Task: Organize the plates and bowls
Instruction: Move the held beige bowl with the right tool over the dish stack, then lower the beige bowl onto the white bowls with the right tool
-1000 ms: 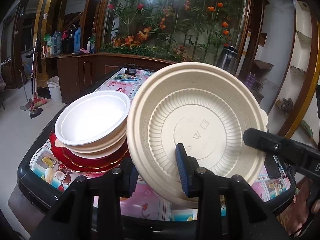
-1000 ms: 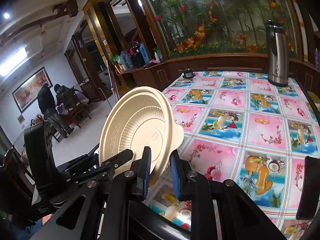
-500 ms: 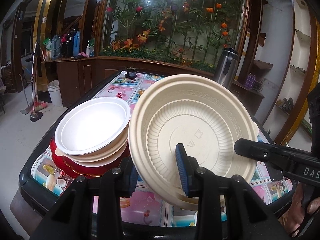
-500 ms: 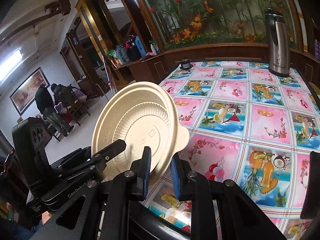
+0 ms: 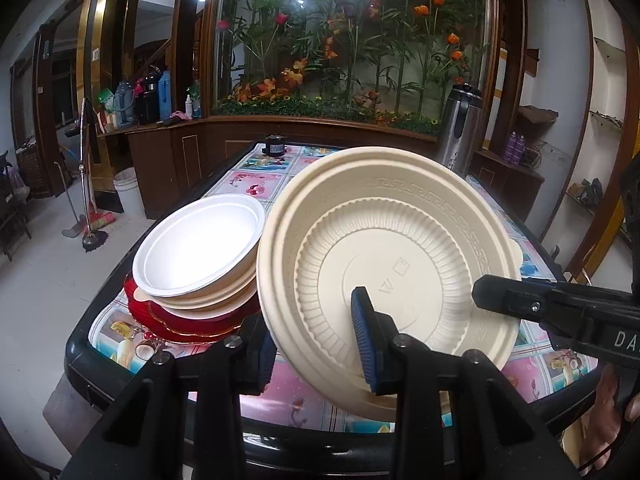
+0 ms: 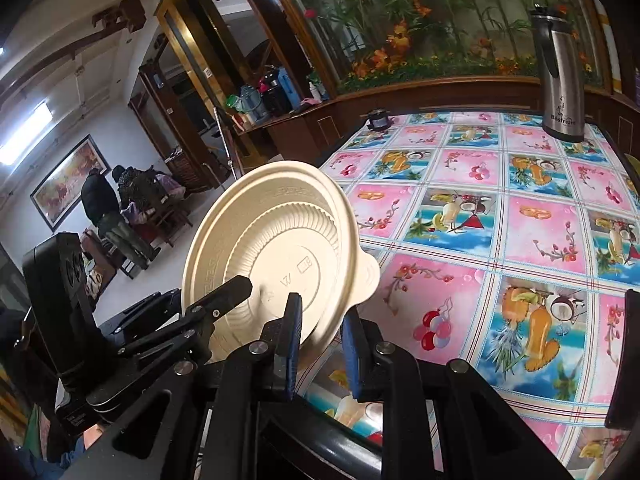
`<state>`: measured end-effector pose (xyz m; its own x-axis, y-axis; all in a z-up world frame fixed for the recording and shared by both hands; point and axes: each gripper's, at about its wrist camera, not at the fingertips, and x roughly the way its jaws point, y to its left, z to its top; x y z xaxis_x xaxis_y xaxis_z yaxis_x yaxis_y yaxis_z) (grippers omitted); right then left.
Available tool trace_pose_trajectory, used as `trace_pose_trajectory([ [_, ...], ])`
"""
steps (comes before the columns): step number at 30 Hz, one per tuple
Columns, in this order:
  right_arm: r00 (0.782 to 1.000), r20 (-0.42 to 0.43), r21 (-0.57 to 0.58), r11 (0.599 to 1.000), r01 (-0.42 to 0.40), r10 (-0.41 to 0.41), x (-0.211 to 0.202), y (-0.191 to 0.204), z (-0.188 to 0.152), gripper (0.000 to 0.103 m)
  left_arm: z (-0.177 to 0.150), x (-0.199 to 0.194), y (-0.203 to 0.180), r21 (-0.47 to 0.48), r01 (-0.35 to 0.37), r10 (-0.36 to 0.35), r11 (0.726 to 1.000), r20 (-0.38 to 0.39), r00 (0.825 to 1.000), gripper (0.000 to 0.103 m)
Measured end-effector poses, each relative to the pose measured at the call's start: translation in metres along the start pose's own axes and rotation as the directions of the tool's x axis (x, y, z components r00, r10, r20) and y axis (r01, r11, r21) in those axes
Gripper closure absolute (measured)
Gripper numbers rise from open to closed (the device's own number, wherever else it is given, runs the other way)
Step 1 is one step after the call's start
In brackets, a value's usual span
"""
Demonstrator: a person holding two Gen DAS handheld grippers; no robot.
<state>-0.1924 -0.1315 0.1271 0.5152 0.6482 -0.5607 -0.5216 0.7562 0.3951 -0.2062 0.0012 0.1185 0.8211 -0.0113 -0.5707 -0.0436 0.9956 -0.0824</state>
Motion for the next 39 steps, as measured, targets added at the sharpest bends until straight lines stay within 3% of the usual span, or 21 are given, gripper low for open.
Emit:
trace_pose_trajectory([
  [11,0.999,-0.012,-0.009,0.999,-0.047,0.047,-0.008,0.007,0.013,0.082,0.011,-0.021,0.001,-0.001,-0.036,0.036,0.999,0.029,0.999,0.071],
  [20,0.995,-0.008,-0.089,0.991,-0.096,0.096,0.001,0.041,0.043,0.082,0.034,-0.040,0.041,-0.074,-0.054,0.058,0.996,0.053,0.997,0.069],
  [26,0.990,-0.037,-0.151,0.979,-0.140,0.135,0.035,0.077,0.070,0.082,0.050,-0.039,0.088,-0.142,-0.068,0.074,0.988,0.038,0.997,0.069],
  [31,0.986,-0.092,-0.168,0.973,-0.156,0.142,0.074,0.097,0.085,0.082,0.053,-0.015,0.125,-0.192,-0.091,0.088,0.977,-0.022,0.996,0.069],
  [39,0.966,-0.225,-0.121,0.980,-0.160,0.129,0.141,0.092,0.097,0.082,0.045,0.037,0.165,-0.280,-0.084,0.052,0.956,-0.118,0.992,0.069],
])
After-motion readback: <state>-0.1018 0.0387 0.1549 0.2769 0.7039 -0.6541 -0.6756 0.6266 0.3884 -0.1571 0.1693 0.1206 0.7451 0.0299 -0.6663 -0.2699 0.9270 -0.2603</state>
